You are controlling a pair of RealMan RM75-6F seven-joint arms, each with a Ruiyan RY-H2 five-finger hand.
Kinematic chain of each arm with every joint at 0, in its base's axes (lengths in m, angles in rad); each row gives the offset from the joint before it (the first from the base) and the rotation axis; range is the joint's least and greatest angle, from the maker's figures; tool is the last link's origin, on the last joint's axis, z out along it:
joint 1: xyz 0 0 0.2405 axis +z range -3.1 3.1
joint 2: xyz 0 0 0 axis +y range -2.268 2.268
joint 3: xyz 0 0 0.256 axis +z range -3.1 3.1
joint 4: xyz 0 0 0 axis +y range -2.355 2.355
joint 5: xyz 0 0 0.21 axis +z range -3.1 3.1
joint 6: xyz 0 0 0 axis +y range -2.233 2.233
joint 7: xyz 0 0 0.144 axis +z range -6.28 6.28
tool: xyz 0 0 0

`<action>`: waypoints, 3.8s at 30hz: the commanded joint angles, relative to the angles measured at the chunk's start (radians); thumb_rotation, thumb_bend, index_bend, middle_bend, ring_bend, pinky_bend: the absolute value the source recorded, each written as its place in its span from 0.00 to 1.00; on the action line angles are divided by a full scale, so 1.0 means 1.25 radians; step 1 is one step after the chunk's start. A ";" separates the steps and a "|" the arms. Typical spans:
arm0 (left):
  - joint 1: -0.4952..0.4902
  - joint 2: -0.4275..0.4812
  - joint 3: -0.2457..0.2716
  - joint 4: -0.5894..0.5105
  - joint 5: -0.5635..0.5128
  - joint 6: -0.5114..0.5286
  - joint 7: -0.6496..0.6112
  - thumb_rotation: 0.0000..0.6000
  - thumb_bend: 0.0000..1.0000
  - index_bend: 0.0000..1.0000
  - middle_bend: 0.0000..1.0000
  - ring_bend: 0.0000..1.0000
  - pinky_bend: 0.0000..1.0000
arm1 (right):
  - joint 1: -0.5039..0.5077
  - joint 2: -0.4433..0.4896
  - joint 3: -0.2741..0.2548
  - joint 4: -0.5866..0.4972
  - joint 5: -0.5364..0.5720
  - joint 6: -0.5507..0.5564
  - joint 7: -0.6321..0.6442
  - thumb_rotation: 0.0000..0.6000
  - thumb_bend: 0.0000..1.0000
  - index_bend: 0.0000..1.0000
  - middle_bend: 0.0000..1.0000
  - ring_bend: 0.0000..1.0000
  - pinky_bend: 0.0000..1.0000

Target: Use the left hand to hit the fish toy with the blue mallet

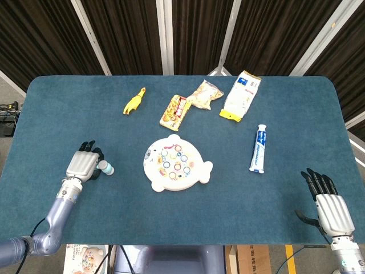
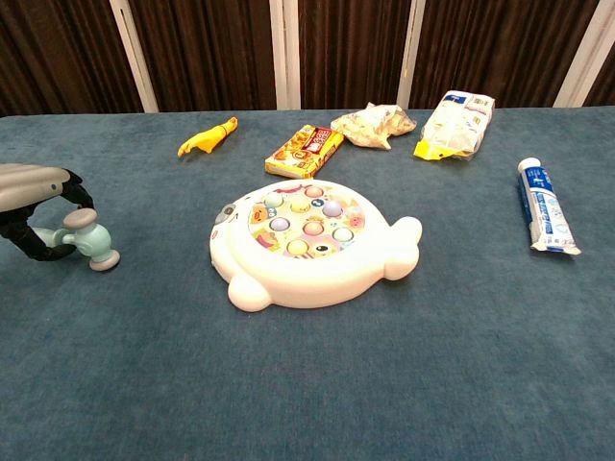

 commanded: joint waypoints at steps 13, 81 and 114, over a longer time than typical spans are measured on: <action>0.021 -0.033 0.005 0.039 0.119 0.055 -0.097 1.00 0.71 0.68 0.57 0.37 0.48 | 0.000 0.001 0.000 0.000 0.001 0.000 0.000 1.00 0.23 0.00 0.00 0.00 0.00; -0.323 -0.138 -0.112 -0.004 -0.134 0.013 0.208 1.00 0.71 0.69 0.61 0.41 0.52 | 0.007 0.009 0.012 -0.020 0.041 -0.028 0.041 1.00 0.23 0.00 0.00 0.00 0.00; -0.370 -0.169 -0.123 0.005 -0.150 0.018 0.214 1.00 0.71 0.69 0.61 0.41 0.52 | 0.004 0.015 0.011 -0.013 0.047 -0.033 0.058 1.00 0.23 0.00 0.00 0.00 0.00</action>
